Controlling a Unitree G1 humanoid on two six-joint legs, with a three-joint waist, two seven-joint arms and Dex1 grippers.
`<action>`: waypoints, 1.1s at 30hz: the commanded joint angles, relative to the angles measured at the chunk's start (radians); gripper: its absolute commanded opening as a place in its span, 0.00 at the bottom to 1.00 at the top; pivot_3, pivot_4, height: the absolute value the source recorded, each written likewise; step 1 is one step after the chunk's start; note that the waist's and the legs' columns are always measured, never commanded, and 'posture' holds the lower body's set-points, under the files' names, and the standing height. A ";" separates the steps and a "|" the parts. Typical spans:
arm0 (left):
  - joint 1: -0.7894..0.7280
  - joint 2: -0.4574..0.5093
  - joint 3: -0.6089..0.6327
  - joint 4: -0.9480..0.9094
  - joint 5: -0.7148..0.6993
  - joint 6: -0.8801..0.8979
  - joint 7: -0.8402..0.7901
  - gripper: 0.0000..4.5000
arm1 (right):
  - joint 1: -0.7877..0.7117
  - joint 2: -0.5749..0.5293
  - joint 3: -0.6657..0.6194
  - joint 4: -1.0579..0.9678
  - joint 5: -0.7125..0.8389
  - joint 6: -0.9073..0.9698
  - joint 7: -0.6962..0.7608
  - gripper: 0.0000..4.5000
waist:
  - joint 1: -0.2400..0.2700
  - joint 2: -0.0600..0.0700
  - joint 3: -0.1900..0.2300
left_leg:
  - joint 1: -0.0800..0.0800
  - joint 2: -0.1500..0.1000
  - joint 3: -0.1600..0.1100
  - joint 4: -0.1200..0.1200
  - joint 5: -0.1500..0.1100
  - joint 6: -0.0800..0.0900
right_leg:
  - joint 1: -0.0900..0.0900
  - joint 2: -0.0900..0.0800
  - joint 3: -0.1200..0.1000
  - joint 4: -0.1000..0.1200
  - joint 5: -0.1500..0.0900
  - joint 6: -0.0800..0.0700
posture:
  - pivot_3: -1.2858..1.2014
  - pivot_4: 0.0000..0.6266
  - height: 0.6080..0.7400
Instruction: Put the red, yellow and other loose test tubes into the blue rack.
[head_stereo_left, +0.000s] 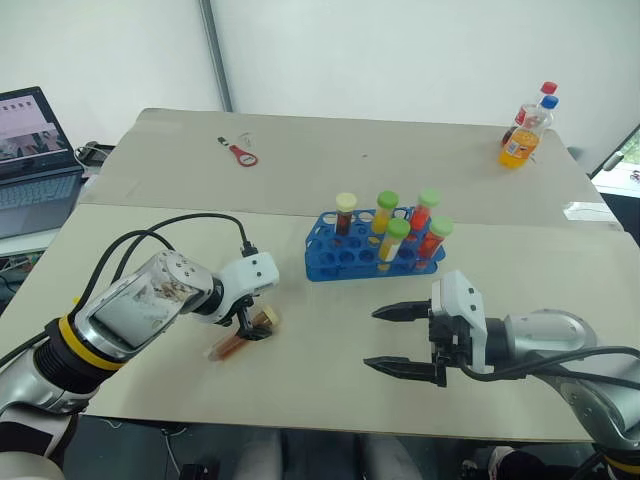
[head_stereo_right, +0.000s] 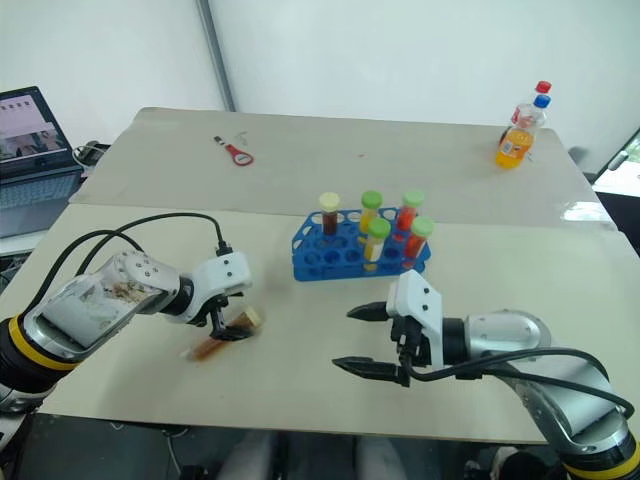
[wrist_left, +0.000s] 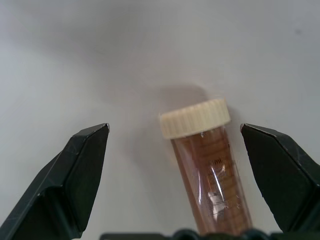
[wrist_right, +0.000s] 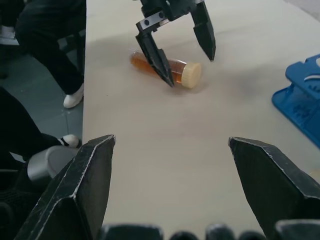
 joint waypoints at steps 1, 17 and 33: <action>-0.041 0.028 -0.020 -0.005 0.010 0.016 -0.059 1.00 | 0.016 -0.014 -0.049 -0.047 0.038 0.010 -0.012 0.89 | -0.001 0.000 0.000 | 0.000 0.000 0.000 0.000 0.000 0.000 | 0.000 0.000 0.000 0.000 0.000 0.000 | 0.52 0.24 0.91; -0.099 0.002 -0.126 0.103 0.122 -0.077 -0.165 0.50 | 0.081 -0.020 -0.062 -0.128 0.061 0.016 -0.086 0.90 | 0.001 0.000 0.000 | 0.000 0.000 0.000 0.001 0.000 0.000 | 0.001 0.000 0.000 0.000 0.000 0.000 | 0.52 0.24 0.91; -0.063 -0.046 0.211 0.180 -0.026 -0.318 -0.296 0.19 | 0.076 -0.091 -0.181 -0.100 0.076 0.007 -0.095 0.90 | 0.008 0.000 0.000 | -0.001 0.000 -0.001 0.003 0.000 0.000 | 0.001 0.000 -0.001 0.001 0.000 0.000 | 0.52 0.24 0.91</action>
